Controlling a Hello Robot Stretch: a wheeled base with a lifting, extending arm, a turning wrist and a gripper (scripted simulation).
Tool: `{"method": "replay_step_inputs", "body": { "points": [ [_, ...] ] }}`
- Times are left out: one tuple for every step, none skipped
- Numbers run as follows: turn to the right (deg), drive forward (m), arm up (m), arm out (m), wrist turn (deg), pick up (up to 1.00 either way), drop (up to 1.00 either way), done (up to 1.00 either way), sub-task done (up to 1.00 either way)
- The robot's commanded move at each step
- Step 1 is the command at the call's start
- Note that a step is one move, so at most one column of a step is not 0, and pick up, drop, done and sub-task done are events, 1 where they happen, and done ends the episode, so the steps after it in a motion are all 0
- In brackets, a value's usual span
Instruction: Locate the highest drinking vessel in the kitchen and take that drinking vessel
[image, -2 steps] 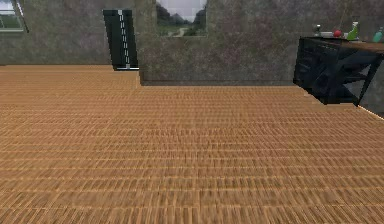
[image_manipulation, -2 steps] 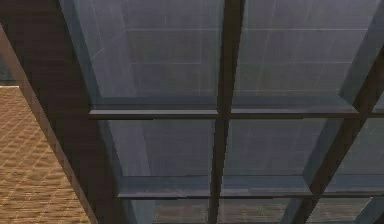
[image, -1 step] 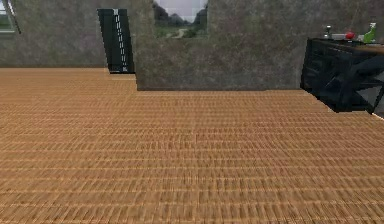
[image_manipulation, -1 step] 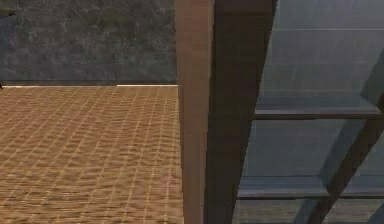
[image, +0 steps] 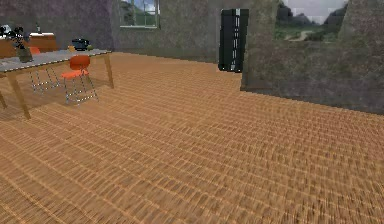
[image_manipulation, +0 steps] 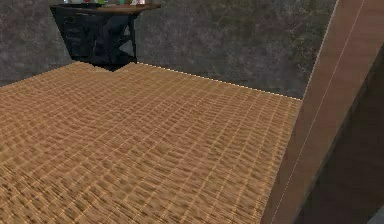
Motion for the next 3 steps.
{"method": "replay_step_inputs", "body": {
  "points": [
    [0.0, 0.65, 0.00, 0.00, 0.0, 0.00, 0.00, 0.00, 0.00],
    [-18.0, 0.00, 0.00, 0.00, 0.0, 0.00, 0.00, 0.00, 0.00],
    [0.0, 1.00, 0.00, 0.00, 0.0, 0.00, 0.00, 0.00, 0.00]
  ]
}}
